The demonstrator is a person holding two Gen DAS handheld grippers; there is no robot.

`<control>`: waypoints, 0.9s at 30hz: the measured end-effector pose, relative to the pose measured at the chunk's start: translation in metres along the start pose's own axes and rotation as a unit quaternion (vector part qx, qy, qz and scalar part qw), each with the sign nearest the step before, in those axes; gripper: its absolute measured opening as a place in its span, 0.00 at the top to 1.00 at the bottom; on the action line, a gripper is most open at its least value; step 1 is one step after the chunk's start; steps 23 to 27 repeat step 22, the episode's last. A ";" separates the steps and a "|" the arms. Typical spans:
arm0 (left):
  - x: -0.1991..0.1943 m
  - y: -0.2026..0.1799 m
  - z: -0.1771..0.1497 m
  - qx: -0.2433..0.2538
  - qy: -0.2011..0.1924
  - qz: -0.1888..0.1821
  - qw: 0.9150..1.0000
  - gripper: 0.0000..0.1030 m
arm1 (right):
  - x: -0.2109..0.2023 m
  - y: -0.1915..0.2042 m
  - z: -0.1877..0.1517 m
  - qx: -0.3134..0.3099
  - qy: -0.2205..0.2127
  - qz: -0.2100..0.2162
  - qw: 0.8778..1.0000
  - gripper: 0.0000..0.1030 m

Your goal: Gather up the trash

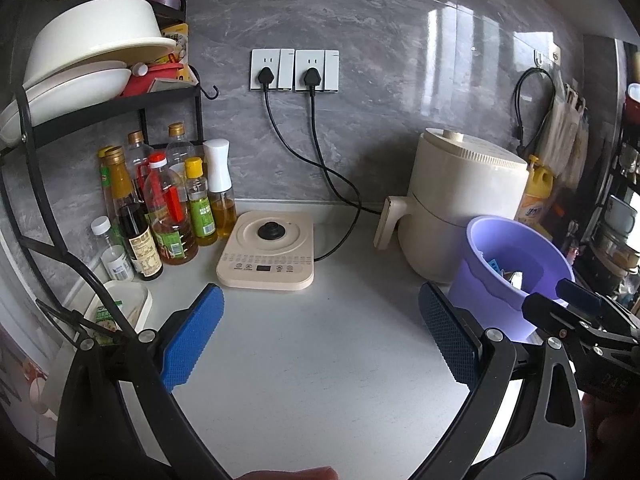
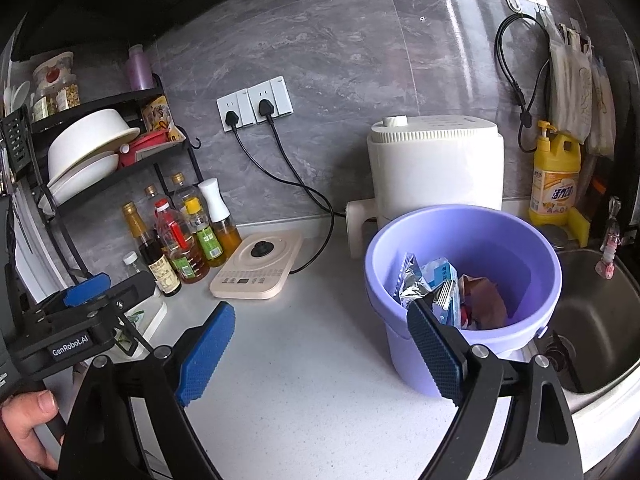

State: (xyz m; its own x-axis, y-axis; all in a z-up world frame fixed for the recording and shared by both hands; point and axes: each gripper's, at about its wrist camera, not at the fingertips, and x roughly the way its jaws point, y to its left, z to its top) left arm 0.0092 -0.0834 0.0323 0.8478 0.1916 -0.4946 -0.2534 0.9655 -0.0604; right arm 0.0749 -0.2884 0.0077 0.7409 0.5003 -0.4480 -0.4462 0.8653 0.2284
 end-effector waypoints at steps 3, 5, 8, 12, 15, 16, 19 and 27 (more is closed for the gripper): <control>0.002 -0.003 0.000 0.005 0.000 0.006 1.000 0.06 | 0.000 -0.001 0.000 0.001 0.001 0.000 1.000 0.17; 0.002 -0.005 0.000 0.009 -0.003 0.006 1.000 0.06 | 0.001 -0.003 0.001 0.003 0.002 -0.001 1.000 0.17; 0.003 -0.005 0.001 0.009 -0.003 0.005 1.000 0.06 | 0.002 -0.005 0.002 0.004 0.001 -0.001 1.000 0.17; 0.005 -0.004 0.003 0.004 0.000 0.006 1.000 0.06 | 0.005 -0.006 0.004 0.004 0.001 -0.001 1.000 0.17; 0.007 -0.003 0.004 0.001 0.002 0.004 1.000 0.06 | 0.005 -0.005 0.003 0.004 0.001 -0.001 1.000 0.17; 0.007 -0.002 0.005 0.000 0.002 0.003 1.000 0.06 | 0.005 -0.005 0.004 0.003 0.001 -0.001 1.000 0.17; 0.008 0.001 0.004 -0.002 0.005 0.001 1.000 0.06 | 0.007 -0.005 0.004 0.002 0.002 -0.001 1.000 0.17; 0.010 0.004 0.002 -0.002 0.008 0.002 1.000 0.06 | 0.008 -0.004 0.003 0.001 0.004 -0.001 1.000 0.17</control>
